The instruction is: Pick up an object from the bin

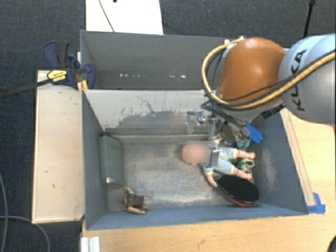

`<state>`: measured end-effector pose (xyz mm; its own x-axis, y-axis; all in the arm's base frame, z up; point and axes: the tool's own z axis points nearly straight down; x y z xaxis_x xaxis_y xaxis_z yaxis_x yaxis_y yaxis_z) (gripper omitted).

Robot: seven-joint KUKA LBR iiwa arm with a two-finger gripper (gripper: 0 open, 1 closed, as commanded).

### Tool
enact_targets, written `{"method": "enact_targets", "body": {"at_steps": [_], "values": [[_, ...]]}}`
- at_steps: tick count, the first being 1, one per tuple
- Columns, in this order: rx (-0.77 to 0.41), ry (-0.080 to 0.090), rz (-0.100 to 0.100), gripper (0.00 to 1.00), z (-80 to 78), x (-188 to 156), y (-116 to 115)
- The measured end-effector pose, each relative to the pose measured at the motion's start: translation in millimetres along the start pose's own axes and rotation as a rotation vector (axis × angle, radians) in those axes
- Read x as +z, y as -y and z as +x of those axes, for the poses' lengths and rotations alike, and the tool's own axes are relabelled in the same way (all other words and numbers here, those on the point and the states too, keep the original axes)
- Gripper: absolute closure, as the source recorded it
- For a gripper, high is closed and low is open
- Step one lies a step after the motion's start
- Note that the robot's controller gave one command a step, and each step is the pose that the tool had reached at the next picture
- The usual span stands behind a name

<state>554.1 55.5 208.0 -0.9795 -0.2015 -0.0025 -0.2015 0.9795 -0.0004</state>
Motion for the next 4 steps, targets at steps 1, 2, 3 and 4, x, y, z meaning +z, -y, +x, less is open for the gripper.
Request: {"method": "enact_targets", "body": {"at_steps": [1, 2, 3, 4], "values": [[-0.007, 0.002, -0.001, 0.0, 28.3, -8.4, 31.5], [-0.02, 0.01, 0.003, 0.0, 14.9, 31.2, 40.1], [0.044, -0.002, -0.002, 0.0, 15.2, 63.9, 35.6], [0.084, 0.0, 0.0, 0.0, -10.5, 73.2, 17.4]]}}
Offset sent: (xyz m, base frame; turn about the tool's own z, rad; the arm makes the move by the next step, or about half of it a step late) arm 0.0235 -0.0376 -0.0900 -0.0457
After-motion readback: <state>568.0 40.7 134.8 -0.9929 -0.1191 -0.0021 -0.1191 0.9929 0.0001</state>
